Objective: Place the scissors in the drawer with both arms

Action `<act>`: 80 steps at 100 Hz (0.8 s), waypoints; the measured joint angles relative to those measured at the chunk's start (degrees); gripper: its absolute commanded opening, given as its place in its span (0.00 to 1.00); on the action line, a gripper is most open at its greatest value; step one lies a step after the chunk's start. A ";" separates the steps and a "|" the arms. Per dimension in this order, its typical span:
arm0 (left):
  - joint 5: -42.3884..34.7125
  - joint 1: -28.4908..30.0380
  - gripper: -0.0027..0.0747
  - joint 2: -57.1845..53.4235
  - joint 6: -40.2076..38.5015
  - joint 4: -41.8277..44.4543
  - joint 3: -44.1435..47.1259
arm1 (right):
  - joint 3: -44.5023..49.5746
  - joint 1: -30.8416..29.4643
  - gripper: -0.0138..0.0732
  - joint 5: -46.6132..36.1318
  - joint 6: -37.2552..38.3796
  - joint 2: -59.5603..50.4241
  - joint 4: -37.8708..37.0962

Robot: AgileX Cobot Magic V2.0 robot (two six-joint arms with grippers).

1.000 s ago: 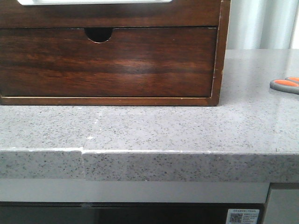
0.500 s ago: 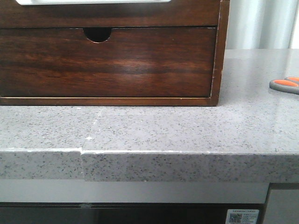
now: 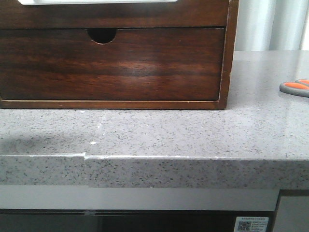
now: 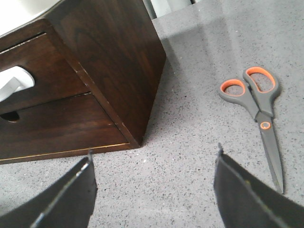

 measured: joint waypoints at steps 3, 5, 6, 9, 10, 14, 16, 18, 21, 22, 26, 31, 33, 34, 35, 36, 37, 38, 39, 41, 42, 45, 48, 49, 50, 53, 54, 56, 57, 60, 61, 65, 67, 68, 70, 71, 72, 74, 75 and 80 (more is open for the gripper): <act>0.47 0.00 0.56 1.13 1.28 -2.98 -0.20 | -0.09 0.00 0.70 0.00 0.00 0.00 0.00; 0.59 0.00 0.56 1.95 2.10 -5.12 -0.20 | -0.09 0.00 0.70 0.00 0.00 0.00 0.00; 0.78 0.00 0.56 2.48 2.35 -5.79 -0.20 | -0.09 0.00 0.70 0.00 0.00 0.00 0.00; 1.09 0.00 0.56 3.49 3.40 -8.40 -0.29 | -0.09 0.00 0.70 0.00 0.00 0.00 0.00; 1.18 0.00 0.56 3.74 3.56 -9.61 -0.29 | -0.09 0.00 0.70 0.00 0.00 0.00 0.00; 1.47 0.00 0.56 5.25 4.19 -12.91 -0.29 | -0.09 0.00 0.70 0.00 0.00 0.00 0.00; 1.62 0.00 0.56 6.01 4.45 -13.85 -0.29 | -0.09 0.00 0.70 0.00 0.00 0.00 0.00; 1.77 0.00 0.56 6.74 4.92 -15.22 -0.32 | -0.09 0.00 0.70 0.00 0.00 0.00 0.00; 1.87 0.00 0.56 7.66 5.51 -17.15 -0.32 | -0.09 0.00 0.70 0.09 0.00 0.00 0.00; 1.87 0.00 0.56 7.88 5.66 -17.45 -0.32 | -0.09 0.00 0.70 0.09 0.00 0.00 0.00; 2.00 0.00 0.56 9.15 6.50 -19.11 -0.32 | -0.09 0.00 0.70 0.23 0.00 0.00 0.00; 2.22 0.00 0.56 10.57 7.09 -20.18 -0.32 | -0.09 0.00 0.70 0.35 0.00 0.00 0.00; 2.24 0.00 0.56 11.14 7.33 -20.47 -0.32 | -0.09 0.00 0.70 0.47 0.00 0.00 0.00; 2.36 0.00 0.56 11.52 7.35 -20.57 -0.32 | -0.09 0.00 0.70 0.48 0.00 0.00 0.00; 2.35 0.00 0.56 11.71 7.46 -20.73 -0.32 | -0.09 0.00 0.70 0.48 0.00 0.00 0.00; 2.35 0.00 0.56 11.90 7.57 -20.75 -0.32 | -0.09 0.00 0.70 0.60 0.00 0.00 0.00; 2.35 0.00 0.56 12.27 7.57 -20.83 -0.32 | -0.09 0.00 0.70 0.57 0.00 0.00 0.00; 2.35 0.00 0.56 12.45 7.71 -20.95 -0.32 | -0.09 0.00 0.70 0.57 0.00 0.00 0.00; 2.35 0.00 0.56 12.82 7.71 -20.96 -0.32 | -0.09 0.00 0.70 0.68 0.00 0.00 0.00; 2.35 0.00 0.56 13.36 7.84 -21.12 -0.32 | -0.09 0.00 0.70 0.62 0.00 0.00 0.00; 2.37 0.00 0.56 13.53 7.84 -21.12 -0.32 | -0.09 0.00 0.70 0.62 0.00 0.00 0.00; 2.37 0.00 0.56 14.24 7.84 -21.21 -0.32 | -0.09 0.00 0.70 0.62 -0.11 0.00 0.00; 2.37 0.00 0.56 15.12 7.84 -21.21 -0.42 | -0.09 0.00 0.70 0.71 -0.11 0.00 0.00; 2.37 0.00 0.56 15.30 7.84 -21.21 -0.42 | -0.09 0.00 0.70 0.71 -0.11 0.00 0.00; 2.37 0.00 0.56 15.64 7.84 -21.21 -0.58 | -0.09 0.00 0.70 0.71 -0.11 0.00 0.00; 2.37 0.00 0.56 16.36 7.84 -21.21 -0.88 | -0.09 0.00 0.70 0.71 -0.11 0.00 0.00; 2.37 0.00 0.56 16.53 7.84 -21.21 -1.05 | -0.09 0.00 0.70 0.71 -0.11 0.00 0.00; 2.37 0.00 0.56 17.02 7.84 -21.21 -1.40 | -0.09 0.00 0.70 0.71 -0.11 0.00 0.00; 2.37 0.00 0.56 17.34 7.84 -21.21 -1.66 | -0.09 0.00 0.70 0.75 -0.11 0.00 0.00; 2.37 0.00 0.56 17.91 7.84 -21.21 -2.24 | -0.09 0.00 0.70 0.85 -0.11 0.00 0.00; 2.37 0.00 0.56 18.05 7.84 -21.21 -2.39 | -0.09 0.00 0.70 0.85 -0.11 0.00 0.00; 2.37 0.00 0.55 18.80 7.93 -21.35 -3.38 | -0.09 0.00 0.70 1.07 -0.11 0.00 0.00; 2.37 0.00 0.55 19.17 7.93 -21.35 -3.88 | -0.09 0.00 0.70 1.07 -0.11 0.00 0.00; 2.37 0.00 0.54 19.28 7.93 -21.35 -4.04 | -0.09 0.00 0.70 1.07 -0.11 0.00 0.00; 2.37 0.00 0.53 19.61 7.93 -21.48 -4.51 | -0.09 0.00 0.70 1.07 -0.11 0.00 0.00; 2.37 0.00 0.53 19.83 7.93 -21.48 -4.83 | -0.09 0.00 0.70 1.07 -0.11 0.00 0.00; 2.37 0.00 0.52 19.94 7.93 -21.48 -4.99 | -0.09 0.00 0.70 1.09 -0.11 0.00 0.00; 2.47 0.00 0.51 20.24 7.93 -21.48 -5.40 | -0.09 0.00 0.70 1.19 -0.11 0.00 0.00; 2.47 0.00 0.51 20.26 7.93 -21.59 -5.52 | -0.09 0.00 0.70 1.19 -0.11 0.00 -0.04; 2.77 0.00 0.47 20.97 8.07 -21.58 -6.35 | -0.09 0.00 0.70 1.48 -0.11 0.00 -0.14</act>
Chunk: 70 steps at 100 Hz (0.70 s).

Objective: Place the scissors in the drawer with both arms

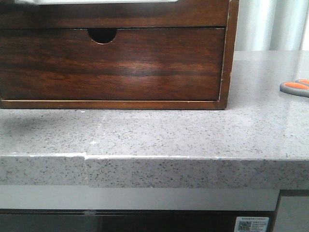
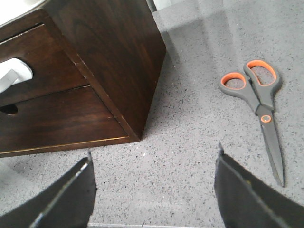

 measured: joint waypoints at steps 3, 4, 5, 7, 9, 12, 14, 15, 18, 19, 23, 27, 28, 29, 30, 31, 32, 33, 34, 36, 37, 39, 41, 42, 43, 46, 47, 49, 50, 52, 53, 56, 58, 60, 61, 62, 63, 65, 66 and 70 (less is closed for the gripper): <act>0.24 0.00 0.45 0.57 -0.01 0.00 -0.19 | 0.00 0.00 0.70 0.06 0.00 0.00 0.01; 0.26 0.00 0.44 0.67 -0.01 0.00 -0.19 | 0.00 0.00 0.70 0.18 0.00 0.00 0.01; 0.44 0.00 0.43 0.89 -0.01 0.00 -0.19 | 0.00 0.00 0.70 0.12 0.00 0.00 0.01; 0.68 0.00 0.41 1.02 -0.01 0.00 -0.29 | 0.00 0.00 0.70 0.23 0.00 0.00 0.01; 0.80 0.00 0.39 1.32 -0.01 0.00 -0.29 | 0.00 0.00 0.70 0.23 0.00 0.00 0.01; 1.04 0.00 0.36 1.83 -0.01 0.00 -0.39 | 0.00 0.00 0.70 0.38 0.00 0.00 0.01; 1.18 0.00 0.34 1.99 -0.01 0.00 -0.39 | 0.00 0.00 0.70 0.37 0.00 0.00 0.01; 1.18 0.00 0.33 2.13 -0.01 0.00 -0.39 | 0.00 0.00 0.70 0.41 0.00 0.00 0.01; 1.28 -0.13 0.30 2.25 -0.01 0.00 -0.39 | 0.00 0.00 0.70 0.50 0.00 0.00 0.01; 1.28 -0.12 0.29 2.36 -0.01 0.00 -0.39 | 0.00 0.00 0.70 0.50 0.00 0.00 0.01; 1.28 -0.26 0.25 2.50 -0.01 0.00 -0.39 | 0.00 0.00 0.70 0.50 0.00 0.00 0.01; 1.08 -0.55 0.21 2.49 -0.01 0.00 -0.39 | 0.00 0.00 0.70 0.50 0.00 0.00 0.01; 0.92 -0.68 0.19 2.49 -0.01 0.12 -0.39 | 0.00 0.00 0.70 0.50 0.00 0.00 0.01; 0.78 -0.64 0.19 2.49 0.12 0.12 -0.39 | 0.00 0.00 0.70 0.50 0.00 0.00 0.01; 0.76 -0.72 0.18 2.49 0.11 0.24 -0.39 | 0.00 0.00 0.70 0.50 0.00 0.00 0.01; 0.59 -0.80 0.16 2.49 0.23 0.24 -0.39 | 0.00 0.00 0.70 0.50 0.00 0.00 0.01; 0.50 -0.86 0.16 2.60 0.23 0.24 -0.39 | 0.00 0.00 0.70 0.50 0.00 0.00 0.01; 0.31 -0.95 0.14 2.61 0.34 0.24 -0.39 | 0.00 0.00 0.70 0.50 0.00 0.00 0.01; 0.31 -1.11 0.13 2.61 0.34 0.24 -0.39 | 0.00 0.00 0.70 0.50 0.00 0.00 0.01; 0.04 -1.28 0.10 2.61 0.34 0.05 -0.39 | 0.00 0.00 0.70 0.50 0.00 0.00 0.01; 0.04 -1.29 0.10 2.61 0.34 -0.26 -0.39 | 0.00 0.00 0.70 0.50 0.00 0.00 0.01; -0.26 -1.50 0.07 2.61 0.34 -0.70 -0.39 | 0.00 0.00 0.70 0.50 0.00 0.00 0.01; -0.55 -1.64 0.04 2.61 0.19 -0.83 -0.39 | 0.00 0.00 0.70 0.50 0.00 0.00 0.01; -0.70 -1.72 0.02 2.61 0.22 -1.12 -0.39 | 0.00 0.00 0.70 0.50 0.00 0.00 0.01; -0.81 -1.85 0.01 2.61 -0.01 -1.13 -0.39 | 0.00 0.00 0.70 0.50 0.00 0.00 0.01; -0.94 -1.98 0.01 2.61 -0.30 -1.62 -0.39 | 0.00 0.00 0.70 0.50 0.00 0.00 0.01; -1.08 -2.10 0.01 2.61 -0.42 -1.72 -0.29 | 0.00 0.00 0.70 0.50 0.00 0.00 0.01; -1.33 -2.22 0.01 2.61 -0.56 -1.98 -0.28 | 0.00 0.00 0.70 0.50 0.00 0.00 0.01; -1.31 -2.37 0.01 2.61 -0.70 -1.98 -0.28 | 0.00 0.00 0.70 0.50 0.00 0.00 0.01; -1.61 -2.50 0.01 2.61 -0.67 -2.22 -0.28 | 0.00 0.00 0.70 0.50 0.00 0.00 0.01; -1.62 -2.49 0.01 2.71 -0.81 -2.33 -0.28 | 0.00 0.00 0.70 0.50 0.00 0.00 0.01; -1.74 -2.63 0.01 2.70 -0.79 -2.61 -0.22 | 0.00 0.00 0.70 0.50 0.00 0.00 0.01; -1.81 -2.76 0.01 2.73 -0.79 -2.84 -0.16 | 0.00 0.00 0.70 0.50 0.00 0.00 0.01; -1.81 -2.76 0.01 2.73 -0.87 -3.07 -0.01 | 0.00 0.00 0.70 0.50 0.00 0.00 0.01; -1.81 -2.86 0.01 2.73 -0.87 -3.19 0.15 | 0.00 0.00 0.70 0.50 0.00 0.00 0.01; -1.81 -2.85 0.01 2.73 -0.87 -3.36 0.17 | 0.00 0.00 0.70 0.54 0.00 0.00 0.01; -1.81 -2.85 0.01 2.73 -0.87 -3.47 0.25 | 0.00 0.00 0.70 0.54 0.00 0.00 0.01; -1.81 -2.85 0.01 2.73 -0.87 -3.73 0.42 | 0.00 0.00 0.70 0.54 0.00 0.00 0.01; -1.81 -2.85 0.01 2.73 -0.87 -3.81 0.60 | 0.00 0.00 0.70 0.54 0.00 0.00 0.01; -1.81 -2.88 0.01 2.51 -0.87 -3.83 1.24 | 0.00 0.00 0.70 0.54 0.00 0.00 0.01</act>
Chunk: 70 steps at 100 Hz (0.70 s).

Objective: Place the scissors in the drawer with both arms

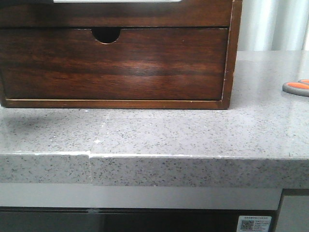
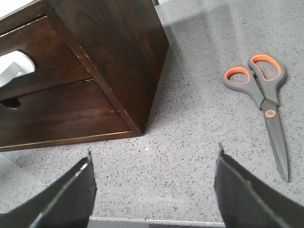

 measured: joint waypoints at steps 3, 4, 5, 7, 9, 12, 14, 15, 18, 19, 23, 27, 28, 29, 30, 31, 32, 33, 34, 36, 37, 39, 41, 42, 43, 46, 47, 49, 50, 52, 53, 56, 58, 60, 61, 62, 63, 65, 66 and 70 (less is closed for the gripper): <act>0.00 0.00 0.01 -0.51 0.00 0.00 0.71 | 0.00 0.00 0.70 0.09 0.00 0.00 0.00; 0.00 0.00 0.01 -0.62 0.00 0.00 0.85 | 0.00 0.00 0.70 0.09 0.00 0.00 0.00; 0.11 0.00 0.01 -0.88 0.00 0.00 1.10 | 0.00 0.00 0.70 0.09 0.00 0.00 0.00; 0.11 0.00 0.01 -1.19 -0.15 0.00 1.40 | 0.00 0.00 0.70 0.09 0.00 0.00 0.00; 0.11 0.00 0.01 -1.74 -0.14 0.00 1.88 | 0.00 0.00 0.70 0.09 0.00 0.00 0.00; 0.11 0.00 0.01 -2.87 -0.26 0.00 2.81 | 0.00 0.00 0.70 0.09 0.00 0.00 0.00; 0.11 -0.10 0.01 -3.38 -0.26 0.00 3.23 | 0.00 0.00 0.70 0.09 0.00 0.00 0.00; 0.11 -0.10 0.01 -3.93 -0.26 0.00 3.66 | 0.00 0.00 0.70 0.09 0.00 0.00 0.00; -0.01 -0.10 0.01 -5.09 -0.38 0.00 4.53 | 0.00 0.00 0.70 0.09 0.00 0.00 0.00; -0.02 -0.21 0.01 -5.71 -0.38 0.00 4.99 | 0.00 0.00 0.70 0.09 0.00 0.00 0.00; -0.26 -0.21 0.01 -7.39 -0.66 0.00 6.19 | 0.00 0.00 0.70 0.09 0.00 0.00 0.00; -0.52 -0.21 0.01 -9.61 -0.80 0.00 7.69 | 0.00 0.00 0.70 0.09 0.00 0.00 0.00; -0.65 -0.21 0.01 -10.00 -0.80 0.00 7.95 | 0.00 0.00 0.70 0.09 0.00 0.00 0.00; -0.62 -0.21 0.01 -10.78 -0.92 0.00 8.48 | 0.00 0.00 0.70 0.09 0.00 0.00 0.00; -0.67 -0.21 0.01 -11.17 -0.92 0.00 8.74 | 0.00 0.00 0.70 0.09 0.00 0.00 0.00; -0.76 -0.21 0.01 -12.00 -0.92 0.00 9.28 | 0.00 0.00 0.70 0.09 0.00 0.00 0.00; -0.76 -0.21 0.01 -12.42 -1.10 0.00 9.54 | 0.00 0.00 0.70 0.09 0.00 0.00 0.00; -0.88 -0.21 0.01 -13.26 -1.07 0.00 10.06 | 0.00 0.00 0.70 0.09 0.00 0.00 0.00; -0.88 -0.21 0.01 -13.68 -1.26 0.00 10.32 | 0.00 0.00 0.70 0.09 0.00 0.00 0.00; -0.99 -0.21 0.01 -14.97 -1.35 0.00 11.10 | 0.00 0.00 0.70 0.09 0.00 0.00 0.00; -1.10 -0.21 0.01 -15.39 -1.60 0.00 11.37 | 0.00 0.00 0.70 0.09 0.00 0.00 0.00; -1.11 -0.21 0.01 -16.67 -1.94 0.00 12.16 | 0.00 0.00 0.70 0.09 0.00 0.00 0.00; -1.24 -0.21 0.01 -17.95 -2.30 0.00 12.93 | 0.00 0.00 0.70 0.09 0.00 0.00 0.00; -1.39 -0.21 0.01 -18.38 -2.44 0.00 13.18 | 0.00 0.00 0.70 0.09 0.00 0.00 0.00; -1.37 -0.21 0.01 -19.22 -2.55 0.00 13.68 | 0.00 0.00 0.70 0.09 0.00 0.00 0.00; -1.59 -0.21 0.01 -20.80 -3.16 0.00 14.63 | 0.00 0.00 0.70 0.09 0.00 0.00 0.00; -1.60 -0.21 0.01 -21.58 -3.30 0.00 15.08 | 0.00 0.00 0.70 0.09 0.00 0.00 0.00; -1.69 -0.21 0.01 -22.33 -3.61 0.00 15.51 | 0.00 0.00 0.70 0.09 0.00 0.00 0.00; -1.85 -0.21 0.01 -23.06 -3.75 0.00 15.92 | 0.00 0.00 0.70 0.09 0.00 0.00 0.00; -1.97 -0.21 0.01 -24.10 -4.03 0.00 16.51 | 0.00 0.00 0.70 0.09 0.00 0.00 0.00; -2.06 -0.21 0.01 -24.44 -4.17 0.13 16.70 | 0.00 0.00 0.70 0.09 0.00 0.00 0.00; -2.35 -0.21 0.01 -25.68 -4.49 0.12 17.41 | 0.00 0.00 0.70 0.09 0.00 0.00 0.00; -2.37 -0.32 0.01 -26.53 -4.72 0.23 17.88 | 0.00 0.00 0.70 0.09 0.00 0.00 0.00; -2.53 -0.32 0.01 -27.30 -4.88 0.23 18.30 | 0.00 0.00 0.70 0.09 0.00 0.00 0.00; -2.69 -0.45 0.01 -27.77 -4.88 0.23 18.53 | 0.00 0.00 0.70 0.09 0.00 0.00 0.00; -2.81 -0.45 0.02 -27.98 -5.02 0.23 18.63 | 0.00 0.00 0.70 0.09 0.00 0.00 0.00; -2.79 -0.45 0.02 -28.18 -5.00 0.23 18.74 | 0.00 0.00 0.70 0.09 0.00 0.00 0.00; -2.93 -0.54 0.03 -28.72 -5.00 0.23 18.96 | 0.00 0.00 0.70 -0.02 0.00 0.00 0.00; -2.93 -0.54 0.04 -29.04 -5.11 0.23 19.09 | 0.00 0.00 0.70 -0.02 0.00 0.00 0.00; -3.05 -0.54 0.10 -29.67 -5.22 0.35 19.42 | 0.00 0.00 0.70 -0.02 0.00 0.00 0.00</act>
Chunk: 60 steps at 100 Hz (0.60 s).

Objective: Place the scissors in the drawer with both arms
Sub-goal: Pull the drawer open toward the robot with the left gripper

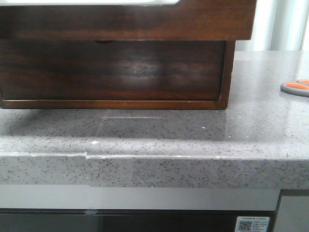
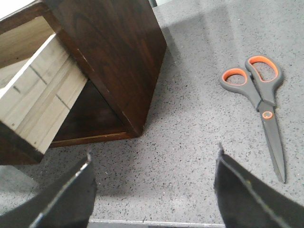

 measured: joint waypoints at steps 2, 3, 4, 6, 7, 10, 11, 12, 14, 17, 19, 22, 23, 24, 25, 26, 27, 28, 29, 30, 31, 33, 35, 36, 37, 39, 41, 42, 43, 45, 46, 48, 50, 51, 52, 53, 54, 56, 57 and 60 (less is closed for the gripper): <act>-0.08 0.00 0.12 -0.21 -0.11 0.08 0.10 | 0.00 0.00 0.70 0.00 0.00 0.00 0.00; -0.08 0.00 0.15 -0.39 -0.09 0.08 0.10 | 0.00 0.00 0.70 0.00 0.00 0.00 0.00; -0.12 0.00 0.16 -0.50 -0.09 0.27 0.10 | 0.00 0.00 0.70 0.00 0.00 0.00 0.00; -0.22 0.00 0.21 -0.64 -0.09 0.44 0.10 | 0.00 0.00 0.70 0.00 0.00 0.00 0.00; -0.22 0.00 0.25 -0.63 -0.09 0.55 0.10 | 0.00 0.00 0.70 0.00 0.00 0.00 0.00; -0.22 0.00 0.33 -0.87 0.35 0.99 0.10 | 0.00 0.00 0.70 0.00 0.00 0.00 0.00; -0.22 0.00 0.35 -0.87 0.72 1.27 0.10 | 0.00 0.00 0.70 0.00 0.00 0.00 0.00; -0.37 0.00 0.39 -0.98 0.90 1.46 0.10 | 0.00 0.00 0.70 0.00 0.00 0.00 0.00; -0.37 0.00 0.45 -0.99 1.40 1.91 0.10 | 0.00 0.00 0.70 0.00 0.00 0.00 0.00; -0.51 0.00 0.53 -1.15 1.89 2.44 0.10 | 0.00 0.00 0.70 0.00 0.00 0.00 0.00; -0.51 0.00 0.59 -1.26 2.19 2.45 0.10 | 0.00 0.00 0.70 0.00 0.00 0.00 0.00; -0.51 0.00 0.65 -1.42 2.46 2.45 0.10 | 0.00 0.00 0.70 0.00 0.00 0.00 0.00; -0.61 0.00 0.66 -1.42 2.76 2.45 0.10 | 0.00 0.00 0.70 0.00 0.00 0.00 0.00; -0.61 0.00 0.69 -1.47 2.89 2.45 0.10 | 0.00 0.00 0.70 0.00 0.00 0.00 0.00; -0.61 0.00 0.70 -1.47 3.12 2.45 0.10 | 0.00 0.00 0.70 0.00 0.00 0.00 0.00; -0.63 0.00 0.71 -1.47 3.24 2.56 0.10 | 0.00 0.00 0.70 0.00 0.00 0.00 0.00; -0.63 0.00 0.72 -1.57 3.53 2.56 0.10 | 0.00 0.00 0.70 0.00 0.00 0.00 0.00; -0.74 0.00 0.73 -1.56 3.69 2.56 0.10 | 0.00 0.00 0.70 0.00 0.00 0.00 0.00; -0.85 0.00 0.73 -1.56 3.87 2.56 0.10 | 0.00 0.00 0.70 0.00 0.00 0.00 0.00; -0.86 0.00 0.73 -1.56 4.25 2.56 0.10 | 0.00 0.00 0.70 0.00 0.00 0.00 0.00; -1.03 0.00 0.73 -1.69 4.43 2.56 0.10 | 0.00 0.00 0.70 0.00 0.00 0.00 0.00; -1.53 0.00 0.73 -1.86 5.00 2.59 0.10 | 0.00 0.00 0.70 0.00 0.00 0.00 0.00; -1.92 0.00 0.72 -2.00 5.61 2.59 0.10 | 0.00 0.00 0.70 0.00 0.00 0.00 0.00; -2.30 0.00 0.72 -2.30 5.79 2.59 0.10 | 0.00 0.00 0.70 0.00 0.00 0.00 0.00; -2.58 0.00 0.71 -2.43 6.15 2.59 0.10 | 0.00 0.00 0.70 0.00 0.00 0.00 0.00; -3.37 0.00 0.70 -2.89 6.61 2.59 0.10 | 0.00 0.00 0.70 0.00 0.00 0.00 0.00; -4.35 0.00 0.69 -3.47 6.97 2.59 0.10 | 0.00 0.00 0.70 0.00 0.00 0.00 0.00; -4.70 0.00 0.69 -3.68 7.08 2.59 0.10 | 0.00 0.00 0.70 0.00 0.00 0.00 0.00; -5.46 0.00 0.68 -4.16 7.22 2.59 0.10 | 0.00 0.00 0.70 0.00 0.00 0.00 0.00; -6.64 0.00 0.67 -4.94 7.71 2.59 0.10 | 0.00 0.00 0.70 0.00 0.00 0.00 0.00; -7.05 0.00 0.66 -5.22 8.03 2.59 0.10 | 0.00 0.00 0.70 0.00 0.00 0.00 0.00; -8.29 0.00 0.65 -6.11 8.48 2.59 0.10 | 0.00 0.00 0.70 0.00 0.00 0.00 0.00; -9.53 0.00 0.63 -7.07 8.84 2.59 0.10 | 0.00 0.00 0.70 0.00 0.00 0.00 0.00; -9.94 0.00 0.63 -7.40 9.13 2.59 0.10 | 0.00 0.00 0.70 0.00 0.00 0.00 0.00; -10.75 0.00 0.61 -8.08 9.27 2.59 0.10 | 0.00 0.00 0.70 0.00 0.00 0.00 0.00; -11.14 0.00 0.60 -8.44 9.47 2.59 0.10 | 0.00 0.00 0.70 0.00 0.00 0.00 0.00; -11.86 0.00 0.59 -9.15 9.55 2.59 0.10 | 0.00 0.00 0.70 0.00 0.00 0.00 0.00; -12.57 0.00 0.56 -9.87 9.82 2.72 0.10 | 0.00 0.00 0.70 0.00 0.00 0.00 0.00; -13.23 0.00 0.55 -10.60 9.80 2.71 0.10 | 0.00 0.00 0.70 0.00 0.00 0.00 0.00; -14.42 0.00 0.50 -12.07 10.21 3.44 0.10 | 0.00 0.00 0.70 0.00 0.00 0.00 0.00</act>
